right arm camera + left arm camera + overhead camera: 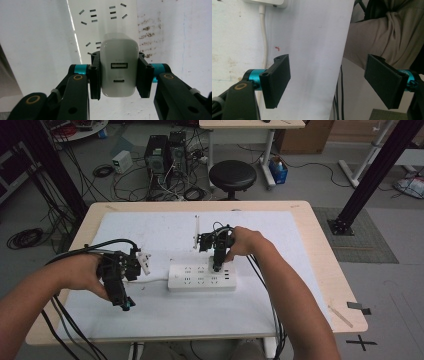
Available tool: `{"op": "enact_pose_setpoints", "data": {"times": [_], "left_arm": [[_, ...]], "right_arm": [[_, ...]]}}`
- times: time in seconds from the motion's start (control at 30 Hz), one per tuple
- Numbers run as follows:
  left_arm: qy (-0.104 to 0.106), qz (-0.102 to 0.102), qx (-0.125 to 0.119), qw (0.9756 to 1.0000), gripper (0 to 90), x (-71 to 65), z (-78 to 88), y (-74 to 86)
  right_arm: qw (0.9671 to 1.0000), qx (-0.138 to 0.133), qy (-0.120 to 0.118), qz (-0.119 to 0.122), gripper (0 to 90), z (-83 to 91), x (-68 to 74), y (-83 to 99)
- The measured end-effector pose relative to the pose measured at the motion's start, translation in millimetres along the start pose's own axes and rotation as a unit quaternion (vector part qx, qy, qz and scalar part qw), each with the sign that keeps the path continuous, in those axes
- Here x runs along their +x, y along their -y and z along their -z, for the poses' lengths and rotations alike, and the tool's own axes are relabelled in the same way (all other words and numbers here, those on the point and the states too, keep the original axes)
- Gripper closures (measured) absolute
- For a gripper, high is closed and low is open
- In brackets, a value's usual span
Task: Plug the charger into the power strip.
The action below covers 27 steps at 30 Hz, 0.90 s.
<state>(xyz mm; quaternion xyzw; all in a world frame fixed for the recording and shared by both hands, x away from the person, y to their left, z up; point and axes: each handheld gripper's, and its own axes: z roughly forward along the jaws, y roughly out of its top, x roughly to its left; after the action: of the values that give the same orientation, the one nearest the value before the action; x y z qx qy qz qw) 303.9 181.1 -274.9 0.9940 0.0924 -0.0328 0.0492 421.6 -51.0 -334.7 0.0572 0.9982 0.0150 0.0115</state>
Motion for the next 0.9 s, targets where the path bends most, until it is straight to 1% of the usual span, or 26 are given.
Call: {"op": "enact_pose_setpoints", "data": {"times": [0.13,0.23,0.3,0.47,0.53,0.57,0.6,0.63,0.7,0.73,0.8,0.83,0.9], "left_arm": [[0.002,0.004,-0.001,1.0000,21.2,0.1,-1.0,0.9],[0.003,0.003,-0.001,1.0000,21.2,0.1,-1.8,0.8],[0.005,-0.002,-0.001,1.0000,21.2,1.9,-2.6,0.1],[0.008,0.000,0.000,1.0000,21.2,2.2,-4.9,-1.7],[0.009,-0.003,0.001,1.0000,21.2,2.4,-5.5,-2.3],[0.009,-0.006,0.002,0.9999,21.2,2.0,-5.5,-3.0],[0.009,-0.003,0.001,1.0000,21.2,1.7,-5.4,-3.1],[0.008,-0.003,0.001,1.0000,21.2,1.9,-5.3,-3.4],[0.007,-0.004,0.001,1.0000,21.1,2.0,-4.8,-3.7],[0.007,-0.004,0.001,1.0000,21.1,2.0,-4.8,-3.7],[0.007,-0.001,0.001,1.0000,21.1,1.8,-4.4,-3.7],[0.005,0.001,0.002,1.0000,21.1,2.5,-3.7,-3.7],[0.008,0.009,0.009,0.9999,21.1,3.6,-3.3,-4.0]], "right_arm": [[1.0000,-0.006,-0.006,0.002,61.9,-2.8,-2.2,-1.8],[1.0000,0.003,0.000,0.009,62.0,-8.2,-3.9,-1.3],[0.9999,-0.002,-0.004,0.011,61.9,-7.9,-5.3,-0.7],[0.9999,0.002,-0.005,0.016,62.0,-8.0,-6.4,-2.2],[0.9998,0.002,-0.005,0.018,62.0,-8.1,-6.6,-2.4],[0.9995,0.000,0.003,0.030,62.0,-8.4,-6.1,-2.8],[0.9995,0.002,0.004,0.030,62.0,-8.3,-5.2,-3.5],[0.9994,0.003,0.004,0.034,62.0,-8.4,-5.4,-4.3],[0.9994,0.001,0.004,0.034,62.0,-8.7,-5.4,-5.5],[0.9995,0.001,0.000,0.033,62.0,-9.2,-5.3,-5.8],[0.9993,0.004,0.002,0.038,62.0,-11.1,-5.1,-6.6],[0.9992,0.003,0.005,0.040,62.0,-13.2,-3.7,-8.4],[0.9992,0.002,0.004,0.040,62.0,-13.6,-3.7,-8.9]]}}
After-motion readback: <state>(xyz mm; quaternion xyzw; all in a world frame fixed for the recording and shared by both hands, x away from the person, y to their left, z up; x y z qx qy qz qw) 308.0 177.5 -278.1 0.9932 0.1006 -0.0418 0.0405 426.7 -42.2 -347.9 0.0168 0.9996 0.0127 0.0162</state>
